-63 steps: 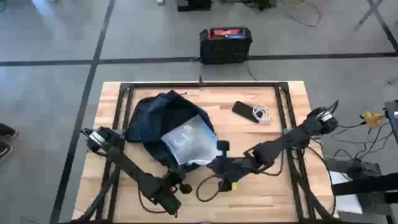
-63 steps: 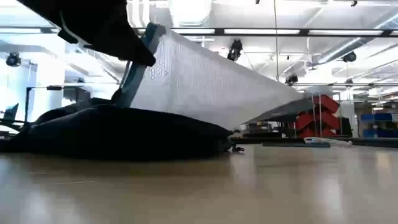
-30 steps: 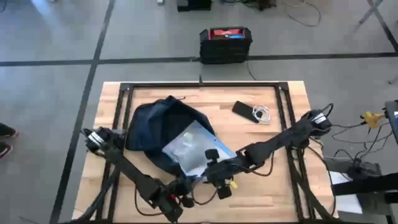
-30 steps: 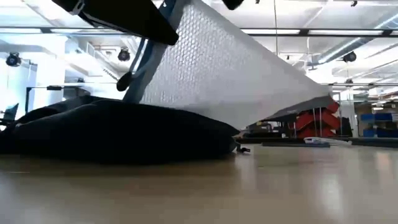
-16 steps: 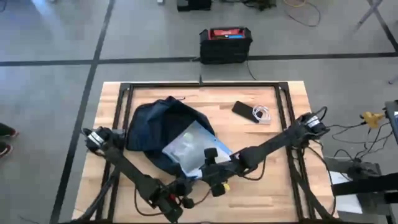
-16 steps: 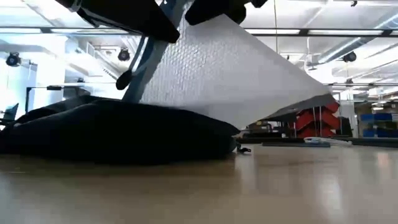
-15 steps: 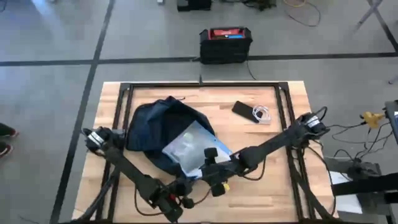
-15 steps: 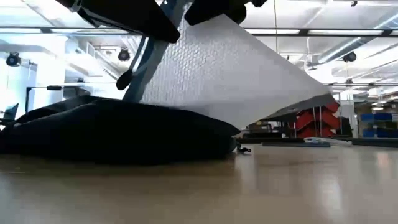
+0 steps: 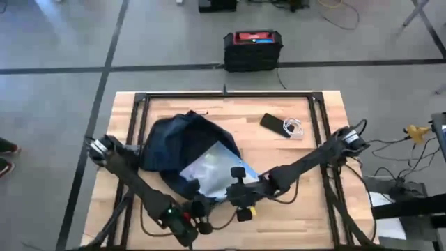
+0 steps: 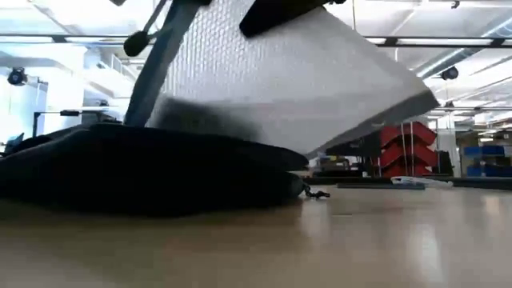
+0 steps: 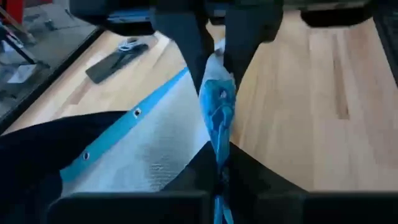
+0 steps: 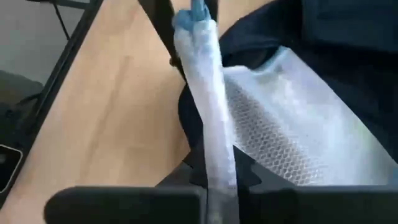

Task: Unpack backpack
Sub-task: Open the white zip bag

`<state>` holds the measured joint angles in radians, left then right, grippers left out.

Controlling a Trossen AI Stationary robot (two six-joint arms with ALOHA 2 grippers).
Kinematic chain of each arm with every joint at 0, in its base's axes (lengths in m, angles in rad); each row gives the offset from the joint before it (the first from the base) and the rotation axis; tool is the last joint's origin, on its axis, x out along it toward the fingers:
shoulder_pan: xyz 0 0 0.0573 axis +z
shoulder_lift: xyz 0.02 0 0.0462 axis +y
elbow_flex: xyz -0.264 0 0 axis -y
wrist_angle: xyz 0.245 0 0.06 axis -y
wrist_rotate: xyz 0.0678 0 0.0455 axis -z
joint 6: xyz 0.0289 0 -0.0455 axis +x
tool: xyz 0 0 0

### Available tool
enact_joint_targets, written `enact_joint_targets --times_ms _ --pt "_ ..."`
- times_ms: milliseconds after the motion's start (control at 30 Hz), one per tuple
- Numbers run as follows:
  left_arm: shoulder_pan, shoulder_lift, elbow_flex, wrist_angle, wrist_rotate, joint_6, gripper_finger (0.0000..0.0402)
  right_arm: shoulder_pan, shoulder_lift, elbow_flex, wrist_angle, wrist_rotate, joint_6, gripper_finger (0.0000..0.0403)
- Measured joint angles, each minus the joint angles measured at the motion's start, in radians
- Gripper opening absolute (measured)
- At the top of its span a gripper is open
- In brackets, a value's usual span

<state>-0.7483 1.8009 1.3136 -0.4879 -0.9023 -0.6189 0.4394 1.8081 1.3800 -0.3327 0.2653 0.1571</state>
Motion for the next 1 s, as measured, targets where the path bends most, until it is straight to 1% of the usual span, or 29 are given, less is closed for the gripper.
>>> enact_joint_targets --times_ms 167,233,400,767,1000 --pt "-0.001 -0.001 -0.006 -0.037 0.051 -0.023 0.0008 0.001 -0.018 0.0 -0.006 0.002 0.0 0.0" --pt "-0.001 -0.001 -0.013 -0.045 0.056 -0.027 0.0008 0.003 -0.03 0.0 -0.014 0.017 -0.001 0.0" --pt "-0.002 -0.001 -0.015 -0.054 0.052 -0.04 0.0008 0.008 -0.073 -0.001 -0.051 0.066 -0.001 0.0" --pt "-0.002 0.001 -0.016 -0.061 0.051 -0.048 0.0009 0.019 -0.128 -0.002 -0.066 0.097 -0.012 0.0" --pt "-0.002 0.012 -0.018 -0.065 0.057 -0.06 0.0009 0.019 -0.136 -0.002 -0.066 0.102 -0.012 0.0"
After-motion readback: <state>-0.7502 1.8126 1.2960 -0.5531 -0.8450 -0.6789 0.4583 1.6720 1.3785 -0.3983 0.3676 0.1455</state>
